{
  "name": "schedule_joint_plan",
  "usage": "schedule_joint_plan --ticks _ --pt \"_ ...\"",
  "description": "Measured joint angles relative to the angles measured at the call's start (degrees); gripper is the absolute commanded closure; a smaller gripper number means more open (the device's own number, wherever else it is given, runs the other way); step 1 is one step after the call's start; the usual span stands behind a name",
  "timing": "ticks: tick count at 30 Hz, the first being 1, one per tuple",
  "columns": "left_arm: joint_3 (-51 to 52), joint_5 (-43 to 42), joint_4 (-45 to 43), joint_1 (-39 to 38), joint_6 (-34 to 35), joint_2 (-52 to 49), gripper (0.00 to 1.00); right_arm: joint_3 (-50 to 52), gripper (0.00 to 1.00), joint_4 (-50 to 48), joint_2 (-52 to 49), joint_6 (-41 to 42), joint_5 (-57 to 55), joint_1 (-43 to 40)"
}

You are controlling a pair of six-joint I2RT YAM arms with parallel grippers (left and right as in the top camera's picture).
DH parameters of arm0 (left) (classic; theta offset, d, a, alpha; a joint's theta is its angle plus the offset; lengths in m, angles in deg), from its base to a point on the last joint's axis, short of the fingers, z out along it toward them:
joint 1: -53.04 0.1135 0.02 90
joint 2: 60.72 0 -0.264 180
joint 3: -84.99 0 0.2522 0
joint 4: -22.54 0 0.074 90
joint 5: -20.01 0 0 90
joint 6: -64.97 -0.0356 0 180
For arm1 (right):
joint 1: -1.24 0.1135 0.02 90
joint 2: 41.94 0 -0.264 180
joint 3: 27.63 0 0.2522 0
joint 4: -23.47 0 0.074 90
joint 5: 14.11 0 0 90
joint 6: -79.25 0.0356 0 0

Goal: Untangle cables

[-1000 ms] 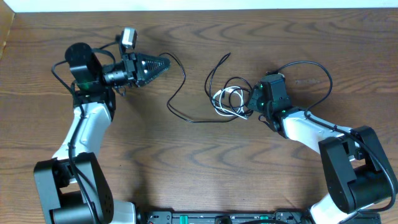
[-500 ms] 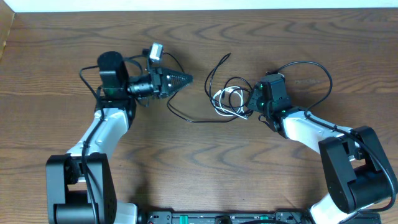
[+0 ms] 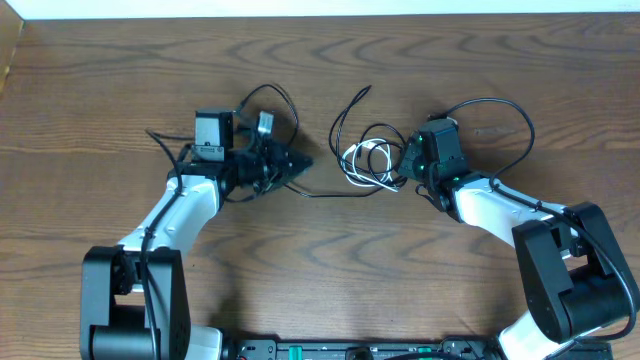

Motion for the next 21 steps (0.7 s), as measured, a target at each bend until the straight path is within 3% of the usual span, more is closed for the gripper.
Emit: schedule_joint_plan --ticks 4,12,19,21 --pt "0.0 9.4 5.9 0.0 -0.9 0.0 0.71 0.0 0.99 0.0 0.0 0.0 0.0 0.0" --pt "0.0 24.0 13.4 -0.2 -1.5 0.0 0.71 0.0 0.99 0.0 0.0 0.0 0.0 0.0" --pt "0.0 29.1 14.0 -0.2 -1.5 0.0 0.7 0.0 0.98 0.0 0.0 0.0 0.0 0.0" --pt "0.0 29.6 14.0 -0.2 -1.7 0.0 0.62 0.0 0.98 0.0 0.0 0.0 0.0 0.0"
